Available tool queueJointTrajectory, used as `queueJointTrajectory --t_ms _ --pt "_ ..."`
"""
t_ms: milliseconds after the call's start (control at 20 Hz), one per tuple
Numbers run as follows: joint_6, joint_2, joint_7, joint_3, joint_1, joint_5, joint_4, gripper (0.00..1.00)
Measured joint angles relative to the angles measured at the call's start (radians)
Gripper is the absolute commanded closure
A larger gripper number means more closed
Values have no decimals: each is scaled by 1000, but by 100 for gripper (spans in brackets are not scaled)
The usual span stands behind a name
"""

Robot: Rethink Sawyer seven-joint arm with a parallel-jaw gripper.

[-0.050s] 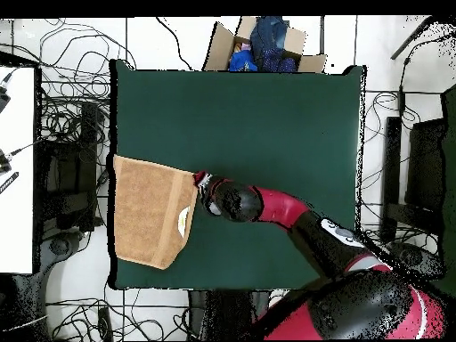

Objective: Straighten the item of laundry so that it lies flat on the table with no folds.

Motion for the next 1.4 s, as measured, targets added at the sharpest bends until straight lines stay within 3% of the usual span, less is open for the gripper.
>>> queueJointTrajectory --t_ms 500,1050,1100,1400 --pt "-37 56 0 67 0 -28 32 0" --pt "-37 63 0 70 9 -29 33 0" --pt "-37 62 0 70 15 -29 33 100" --pt "-37 62 0 70 25 -29 33 100"
